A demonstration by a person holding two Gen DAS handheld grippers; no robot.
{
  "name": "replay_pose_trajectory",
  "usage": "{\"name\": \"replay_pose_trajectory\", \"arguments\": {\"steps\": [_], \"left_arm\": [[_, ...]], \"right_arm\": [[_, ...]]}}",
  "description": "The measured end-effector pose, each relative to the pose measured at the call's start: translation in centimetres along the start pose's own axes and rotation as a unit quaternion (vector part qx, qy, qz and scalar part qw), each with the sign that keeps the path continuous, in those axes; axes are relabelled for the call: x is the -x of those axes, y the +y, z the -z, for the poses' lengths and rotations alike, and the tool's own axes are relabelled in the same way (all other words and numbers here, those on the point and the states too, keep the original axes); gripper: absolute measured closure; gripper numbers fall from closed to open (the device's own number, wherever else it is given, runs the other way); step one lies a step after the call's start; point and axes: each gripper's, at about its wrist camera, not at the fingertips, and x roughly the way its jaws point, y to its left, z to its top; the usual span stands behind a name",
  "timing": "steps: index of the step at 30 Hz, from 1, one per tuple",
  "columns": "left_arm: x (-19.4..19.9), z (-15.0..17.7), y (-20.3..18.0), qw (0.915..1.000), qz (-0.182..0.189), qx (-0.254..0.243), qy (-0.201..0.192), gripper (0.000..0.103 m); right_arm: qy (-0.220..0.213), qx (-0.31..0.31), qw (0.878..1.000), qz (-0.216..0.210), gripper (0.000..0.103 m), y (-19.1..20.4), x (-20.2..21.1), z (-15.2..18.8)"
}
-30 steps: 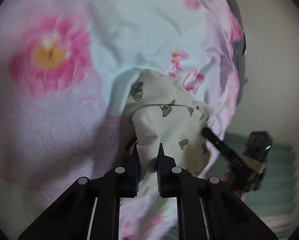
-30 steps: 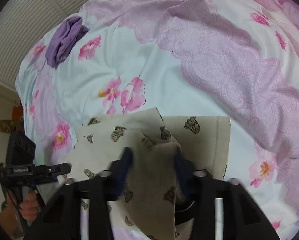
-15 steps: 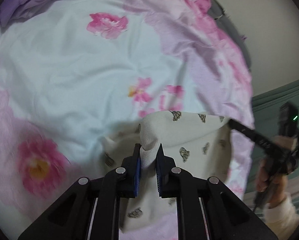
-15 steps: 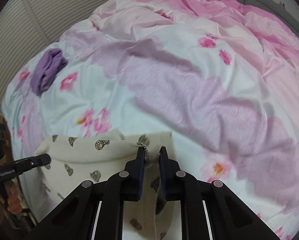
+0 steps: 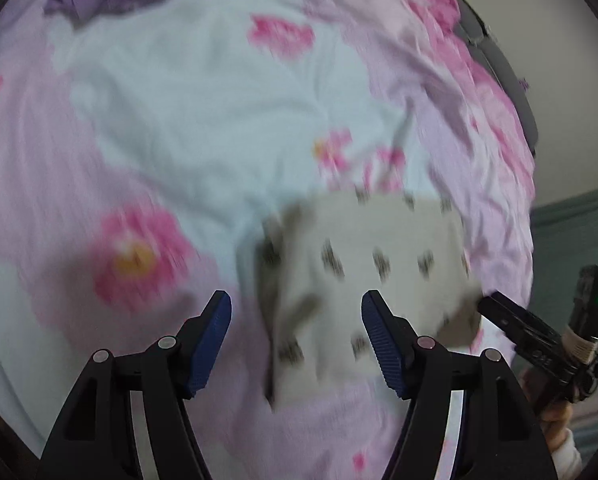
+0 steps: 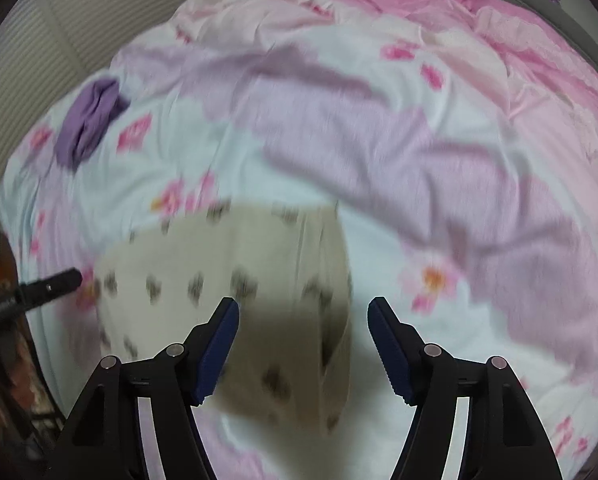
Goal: Fold small clothes
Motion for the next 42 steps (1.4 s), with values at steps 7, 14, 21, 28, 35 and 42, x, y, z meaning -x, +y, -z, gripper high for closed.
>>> {"name": "replay_pose_trajectory", "arguments": {"steps": [7,14,21,28,35,42], "left_arm": [[-3.7,0.7,-0.8,0.9996,-0.024,0.000,0.013,0.032],[-7.1,-1.2,0.7,0.9987,-0.017,0.043,0.022,0.031],[-8.2,-1.6,0.9,0.9988,-0.013,0.036,0.031,0.031],[-9.5,-2.7,0.3,0.9985,-0.013,0.032,0.042,0.033],[-9.8,-3.7,-0.4,0.9990,-0.020,0.007,0.040,0.043],[-7.8,-3.1,0.3,0.9989,0.018,0.032,0.030,0.078]], "right_arm": [[0.022,0.038,0.999,0.024,0.035,0.9,-3.1,2.8],[0.040,-0.003,0.999,-0.017,0.027,-2.6,-6.3,1.4],[0.064,-0.103,0.988,-0.097,0.026,-6.3,-7.9,2.6],[0.059,-0.098,0.990,-0.085,0.029,-5.2,-8.2,2.8],[0.064,-0.081,0.992,-0.078,0.038,-3.6,-9.3,2.3],[0.058,-0.043,0.995,-0.074,0.067,-1.4,-8.5,2.0]]}}
